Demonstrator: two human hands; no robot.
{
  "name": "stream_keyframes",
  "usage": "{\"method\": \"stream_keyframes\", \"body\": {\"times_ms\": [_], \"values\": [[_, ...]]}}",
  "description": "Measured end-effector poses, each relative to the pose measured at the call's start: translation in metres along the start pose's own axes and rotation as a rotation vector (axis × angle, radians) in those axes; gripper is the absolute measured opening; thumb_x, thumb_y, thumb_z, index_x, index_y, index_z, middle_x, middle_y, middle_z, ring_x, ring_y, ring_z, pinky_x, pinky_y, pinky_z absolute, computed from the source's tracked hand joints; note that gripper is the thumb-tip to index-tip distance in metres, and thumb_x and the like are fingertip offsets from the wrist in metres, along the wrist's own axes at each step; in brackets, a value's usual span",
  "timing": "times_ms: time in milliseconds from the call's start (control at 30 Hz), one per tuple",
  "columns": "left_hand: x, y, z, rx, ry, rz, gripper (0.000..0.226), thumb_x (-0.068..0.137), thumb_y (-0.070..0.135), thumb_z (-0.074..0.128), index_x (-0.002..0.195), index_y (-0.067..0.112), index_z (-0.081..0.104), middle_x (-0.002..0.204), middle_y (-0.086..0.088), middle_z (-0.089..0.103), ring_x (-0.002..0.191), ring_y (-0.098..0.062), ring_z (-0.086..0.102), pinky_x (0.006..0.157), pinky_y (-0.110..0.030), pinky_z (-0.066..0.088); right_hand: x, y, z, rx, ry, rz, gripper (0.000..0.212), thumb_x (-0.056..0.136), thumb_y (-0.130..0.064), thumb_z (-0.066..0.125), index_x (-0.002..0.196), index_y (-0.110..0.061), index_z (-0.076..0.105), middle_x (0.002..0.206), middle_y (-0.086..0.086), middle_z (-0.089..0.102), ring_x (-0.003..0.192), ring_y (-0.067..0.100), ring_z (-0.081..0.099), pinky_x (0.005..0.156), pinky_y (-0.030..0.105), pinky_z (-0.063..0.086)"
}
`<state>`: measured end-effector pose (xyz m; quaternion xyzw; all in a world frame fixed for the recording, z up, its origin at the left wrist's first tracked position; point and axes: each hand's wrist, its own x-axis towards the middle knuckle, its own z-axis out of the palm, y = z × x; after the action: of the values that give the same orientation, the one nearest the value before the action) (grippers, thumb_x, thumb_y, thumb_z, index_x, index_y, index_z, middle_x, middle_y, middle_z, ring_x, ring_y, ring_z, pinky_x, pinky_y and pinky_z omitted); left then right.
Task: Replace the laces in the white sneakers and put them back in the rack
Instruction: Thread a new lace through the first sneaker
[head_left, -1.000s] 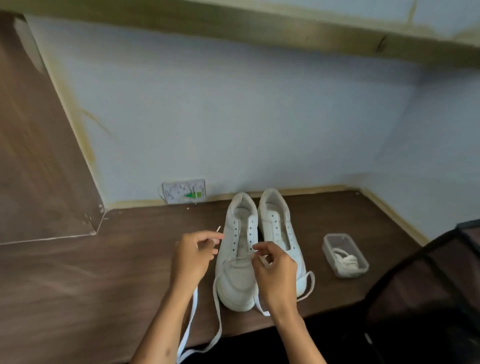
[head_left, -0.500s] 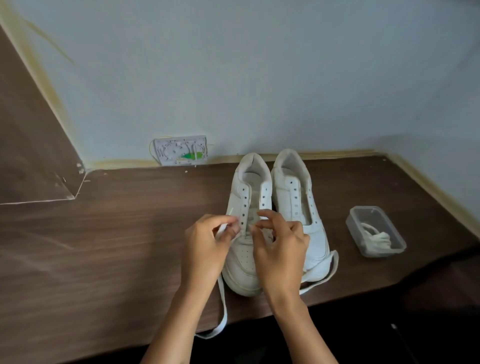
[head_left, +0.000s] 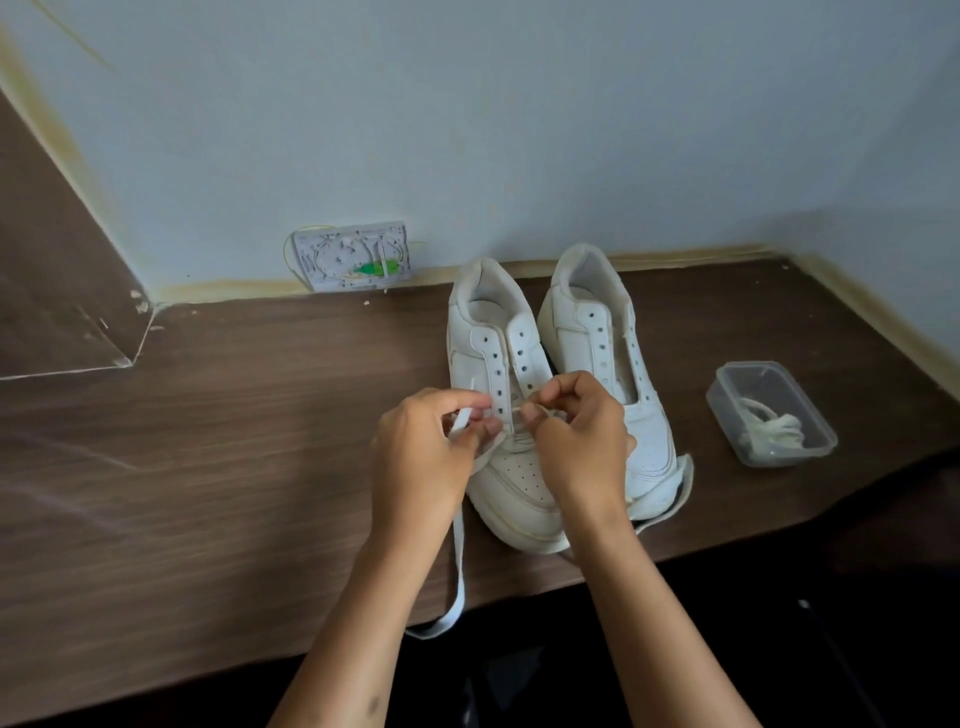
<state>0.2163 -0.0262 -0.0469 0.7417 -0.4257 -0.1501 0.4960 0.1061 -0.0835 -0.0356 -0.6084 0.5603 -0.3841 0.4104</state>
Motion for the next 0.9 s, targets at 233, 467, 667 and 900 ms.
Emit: {"method": "stream_keyframes", "body": {"times_ms": [233,467,667,900], "values": [[-0.003,0.0,0.008,-0.061,0.052,-0.02,0.024,0.077,0.007,0.08,0.087,0.029,0.078,0.087,0.018,0.071,0.078,-0.003,0.068,0.068,-0.037,0.057,0.002,-0.011,0.0,-0.108,-0.036,0.043,0.021,0.085,-0.009,0.061,0.075,-0.024,0.051,0.078,-0.003,0.065,0.104,0.025,0.053,0.082,0.034,0.018],[-0.004,0.002,0.007,-0.081,0.053,-0.008,0.017,0.075,0.014,0.083,0.083,0.028,0.079,0.086,0.018,0.071,0.078,-0.002,0.067,0.07,-0.036,0.057,0.001,-0.014,-0.001,-0.219,-0.031,-0.017,0.024,0.086,-0.012,0.062,0.071,-0.025,0.048,0.078,-0.006,0.065,0.1,0.017,0.05,0.071,0.034,0.012],[-0.002,0.007,0.007,-0.028,0.043,0.009,0.02,0.076,0.017,0.081,0.073,0.035,0.074,0.082,0.02,0.069,0.072,-0.004,0.065,0.065,-0.037,0.054,-0.003,-0.012,0.0,-0.322,-0.052,-0.112,0.03,0.083,0.0,0.057,0.079,-0.029,0.055,0.073,-0.014,0.06,0.101,0.012,0.044,0.071,0.032,0.012],[0.013,0.001,-0.001,-0.026,0.083,0.088,0.032,0.085,0.011,0.07,0.077,0.04,0.059,0.102,0.01,0.056,0.086,0.001,0.059,0.078,-0.036,0.054,-0.068,0.011,-0.008,-0.641,-0.005,-0.602,0.047,0.079,0.001,0.045,0.119,-0.013,0.067,0.128,0.0,0.063,0.12,0.023,0.051,0.103,0.032,0.032]]}}
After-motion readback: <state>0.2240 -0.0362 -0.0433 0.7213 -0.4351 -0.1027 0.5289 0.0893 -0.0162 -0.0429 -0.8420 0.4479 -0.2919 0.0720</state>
